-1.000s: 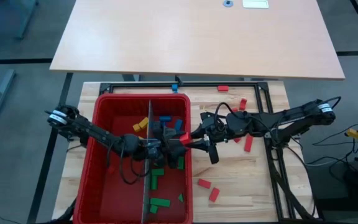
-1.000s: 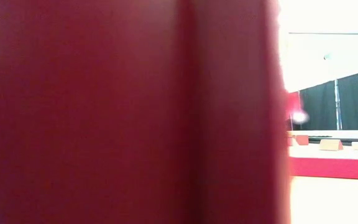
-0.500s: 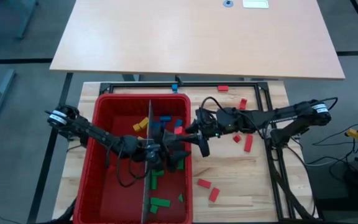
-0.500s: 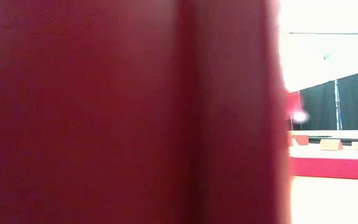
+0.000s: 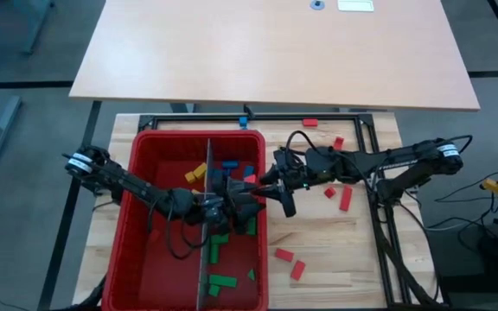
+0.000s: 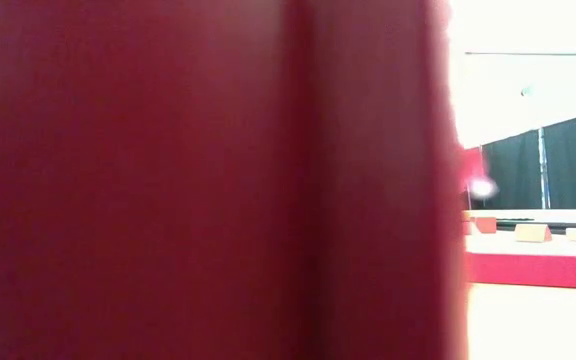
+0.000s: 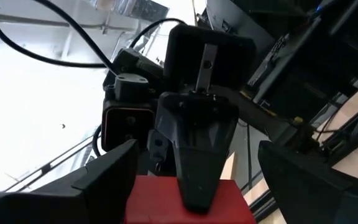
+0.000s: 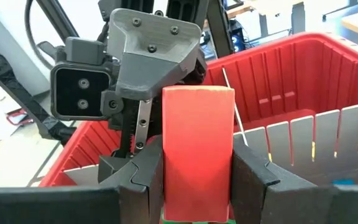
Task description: Sort blocks
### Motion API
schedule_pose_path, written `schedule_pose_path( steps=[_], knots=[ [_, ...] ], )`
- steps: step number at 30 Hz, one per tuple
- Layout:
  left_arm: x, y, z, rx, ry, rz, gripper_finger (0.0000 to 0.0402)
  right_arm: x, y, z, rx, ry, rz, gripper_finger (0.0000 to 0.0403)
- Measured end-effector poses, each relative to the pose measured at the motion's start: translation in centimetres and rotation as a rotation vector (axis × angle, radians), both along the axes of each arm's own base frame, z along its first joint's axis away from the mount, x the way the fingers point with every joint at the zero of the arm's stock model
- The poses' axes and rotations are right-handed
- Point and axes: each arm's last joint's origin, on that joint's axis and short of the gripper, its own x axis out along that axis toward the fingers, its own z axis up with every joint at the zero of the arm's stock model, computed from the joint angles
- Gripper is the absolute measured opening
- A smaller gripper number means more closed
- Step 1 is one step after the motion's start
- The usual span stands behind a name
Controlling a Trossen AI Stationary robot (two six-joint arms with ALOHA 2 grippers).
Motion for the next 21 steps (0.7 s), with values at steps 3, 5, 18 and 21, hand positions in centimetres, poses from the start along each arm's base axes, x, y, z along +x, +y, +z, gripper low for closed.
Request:
schedule_pose_path(
  steps=[3, 5, 18, 21],
  knots=[
    [0.04, 0.07, -0.16, 0.001, 0.023, 0.027, 0.0316, 0.00, -0.02, -0.03, -0.001, 0.003, -0.004, 0.0111],
    [0.05, 0.08, -0.21, 0.001, 0.029, 0.029, 0.0316, -0.01, -0.02, -0.05, -0.001, 0.005, -0.003, 0.0111],
    [0.13, 0.33, -0.38, -0.017, 0.048, 0.068, 0.0316, -0.02, 0.00, 0.19, 0.002, 0.001, 0.003, 0.0111],
    [0.12, 0.38, -0.45, -0.021, 0.055, 0.089, 0.0320, -0.03, -0.01, 0.12, 0.003, 0.009, 0.004, 0.0111]
  ],
)
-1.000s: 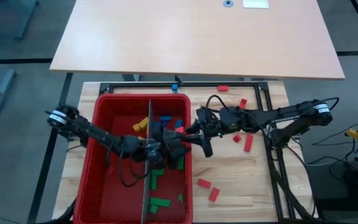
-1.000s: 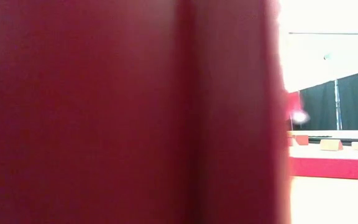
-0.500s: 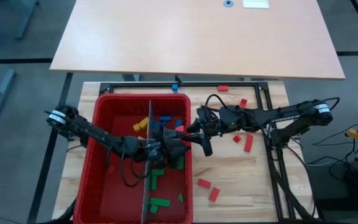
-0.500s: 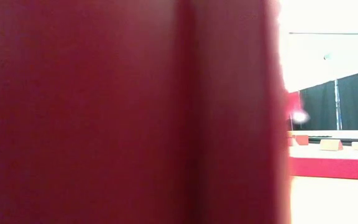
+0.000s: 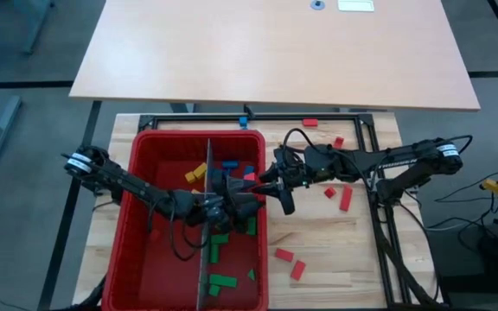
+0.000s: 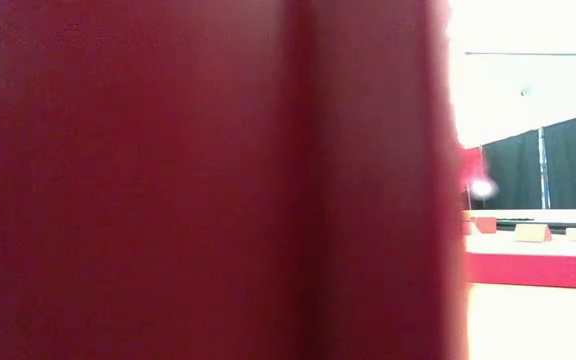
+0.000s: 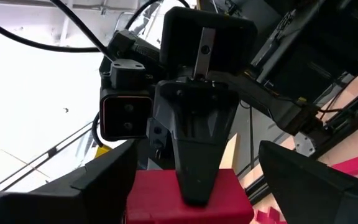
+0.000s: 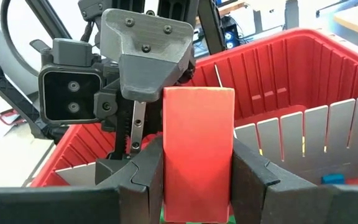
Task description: Sort blocks
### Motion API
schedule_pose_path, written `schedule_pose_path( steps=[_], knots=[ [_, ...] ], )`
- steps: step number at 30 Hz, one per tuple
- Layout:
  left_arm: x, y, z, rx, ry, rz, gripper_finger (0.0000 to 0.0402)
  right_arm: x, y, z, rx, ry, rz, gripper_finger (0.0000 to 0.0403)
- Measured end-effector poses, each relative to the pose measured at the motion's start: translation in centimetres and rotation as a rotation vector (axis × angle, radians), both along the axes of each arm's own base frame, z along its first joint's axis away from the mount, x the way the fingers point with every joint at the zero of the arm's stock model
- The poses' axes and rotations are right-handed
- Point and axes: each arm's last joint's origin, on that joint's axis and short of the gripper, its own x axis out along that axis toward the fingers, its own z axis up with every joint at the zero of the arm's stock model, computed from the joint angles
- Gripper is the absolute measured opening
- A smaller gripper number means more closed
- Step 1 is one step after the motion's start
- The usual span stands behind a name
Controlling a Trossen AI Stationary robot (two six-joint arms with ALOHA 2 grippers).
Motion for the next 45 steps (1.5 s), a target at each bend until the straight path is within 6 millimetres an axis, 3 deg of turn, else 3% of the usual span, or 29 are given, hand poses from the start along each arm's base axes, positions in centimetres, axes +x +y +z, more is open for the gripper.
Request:
schedule_pose_path(
  steps=[12, 22, 45],
  knots=[
    [0.0, 0.2, -0.2, -0.038, 0.000, 0.026, 0.0382, -0.1, 0.0, 0.0, 0.019, 0.006, 0.000, 0.0111],
    [0.0, 1.2, -0.2, -0.043, -0.009, 0.174, 0.0384, -0.5, 0.6, 1.2, 0.039, -0.069, 0.110, 0.0111],
    [0.3, 1.3, 0.1, -0.064, -0.054, 0.077, 0.0378, -0.2, 0.4, 0.5, 0.021, -0.030, 0.050, 0.0111]
  ],
)
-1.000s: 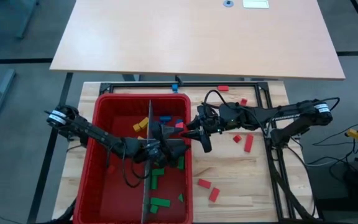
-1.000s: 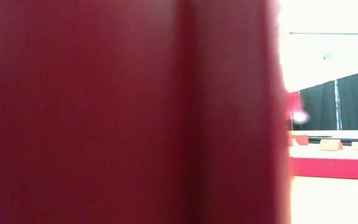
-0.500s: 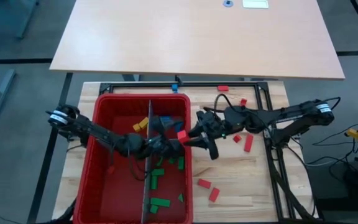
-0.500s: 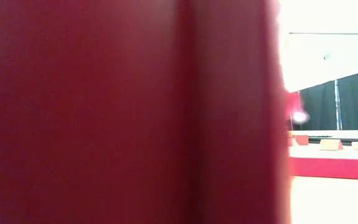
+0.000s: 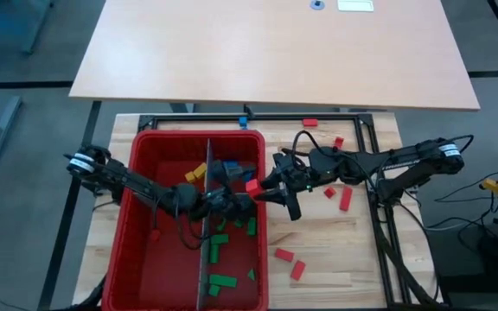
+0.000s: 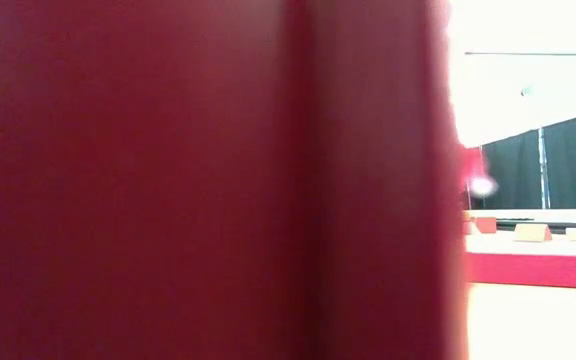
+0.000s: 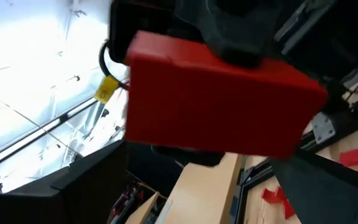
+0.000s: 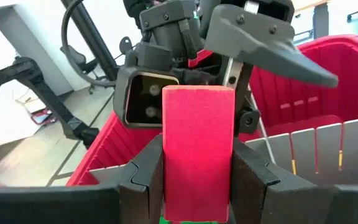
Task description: Sort blocks
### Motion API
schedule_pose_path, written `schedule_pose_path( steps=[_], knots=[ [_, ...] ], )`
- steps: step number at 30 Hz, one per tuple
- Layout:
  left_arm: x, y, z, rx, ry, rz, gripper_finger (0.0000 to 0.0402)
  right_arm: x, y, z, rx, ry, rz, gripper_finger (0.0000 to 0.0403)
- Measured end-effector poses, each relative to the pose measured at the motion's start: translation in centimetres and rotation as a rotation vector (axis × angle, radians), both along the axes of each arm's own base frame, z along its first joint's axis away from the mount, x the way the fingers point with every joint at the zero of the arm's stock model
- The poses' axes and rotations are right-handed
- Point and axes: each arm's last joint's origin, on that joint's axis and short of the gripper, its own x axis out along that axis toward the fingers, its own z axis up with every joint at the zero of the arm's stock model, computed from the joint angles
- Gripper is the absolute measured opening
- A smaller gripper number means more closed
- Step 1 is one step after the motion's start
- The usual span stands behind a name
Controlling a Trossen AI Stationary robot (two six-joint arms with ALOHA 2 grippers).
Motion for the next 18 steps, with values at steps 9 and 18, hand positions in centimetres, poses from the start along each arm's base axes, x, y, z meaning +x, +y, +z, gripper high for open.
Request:
schedule_pose_path(
  steps=[9, 18],
  knots=[
    [0.01, -0.22, 0.06, -0.015, -0.017, -0.058, 0.0374, 0.03, -0.15, -0.23, -0.002, 0.017, -0.006, 0.0111],
    [-0.11, -0.72, 0.11, -0.029, -0.028, -0.095, 0.0373, 0.07, -0.35, -0.26, -0.008, 0.017, -0.012, 0.0111]
  ],
)
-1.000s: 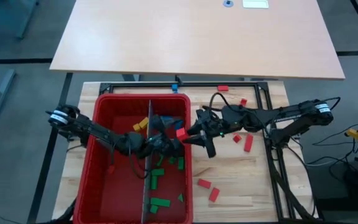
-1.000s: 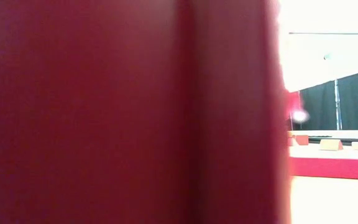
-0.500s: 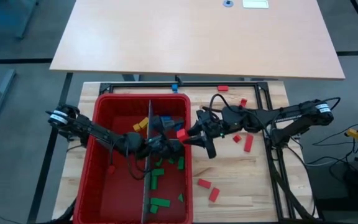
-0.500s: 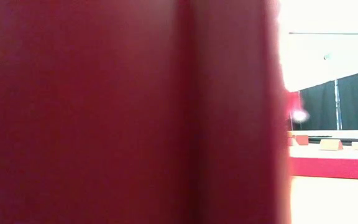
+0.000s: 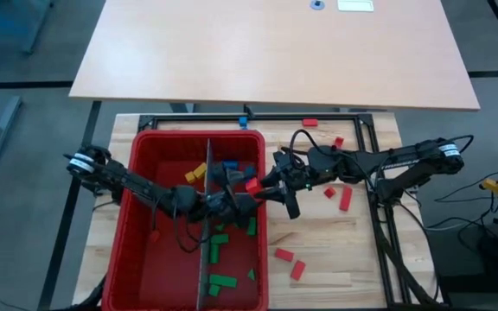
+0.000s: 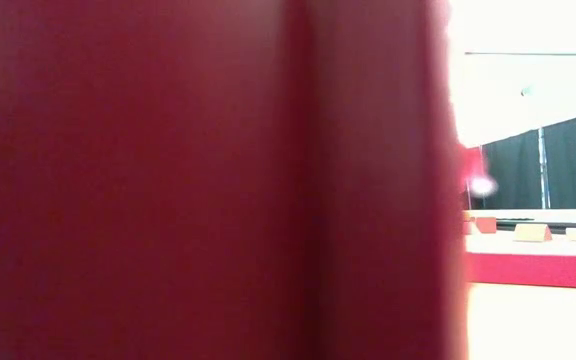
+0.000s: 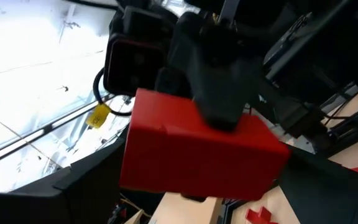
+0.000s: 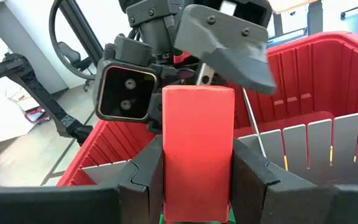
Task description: Sort blocks
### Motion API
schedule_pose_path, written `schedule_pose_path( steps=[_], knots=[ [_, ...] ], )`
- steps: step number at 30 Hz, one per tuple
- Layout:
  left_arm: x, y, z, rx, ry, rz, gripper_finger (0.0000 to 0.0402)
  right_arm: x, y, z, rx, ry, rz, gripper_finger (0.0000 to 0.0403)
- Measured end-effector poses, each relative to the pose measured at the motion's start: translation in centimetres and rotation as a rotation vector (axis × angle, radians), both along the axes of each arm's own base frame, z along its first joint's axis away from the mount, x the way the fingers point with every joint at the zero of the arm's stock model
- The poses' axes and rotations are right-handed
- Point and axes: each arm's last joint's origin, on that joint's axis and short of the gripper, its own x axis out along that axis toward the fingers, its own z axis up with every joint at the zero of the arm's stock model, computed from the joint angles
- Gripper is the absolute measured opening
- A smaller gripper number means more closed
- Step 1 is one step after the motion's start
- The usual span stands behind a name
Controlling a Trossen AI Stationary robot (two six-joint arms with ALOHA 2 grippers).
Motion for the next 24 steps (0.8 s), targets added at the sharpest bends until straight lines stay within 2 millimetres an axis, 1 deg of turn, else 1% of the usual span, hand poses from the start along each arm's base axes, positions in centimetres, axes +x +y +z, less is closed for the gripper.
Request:
schedule_pose_path(
  steps=[11, 15, 21, 24],
  knots=[
    [-0.1, -0.2, 0.4, -0.003, -0.034, -0.024, 0.0373, 0.0, 0.0, -0.2, 0.000, 0.006, -0.001, 0.0111],
    [-0.1, -0.2, 0.6, -0.001, -0.038, -0.036, 0.0373, 0.5, 0.0, -0.7, 0.002, 0.021, -0.004, 0.0111],
    [0.8, -0.6, 0.6, 0.003, 0.002, -0.046, 0.0370, 1.6, -0.1, -2.0, 0.019, 0.060, -0.006, 0.0111],
    [1.4, -0.6, 0.1, 0.002, 0.024, -0.037, 0.0360, 1.8, -0.1, -1.9, 0.025, 0.039, 0.006, 0.0111]
  ],
)
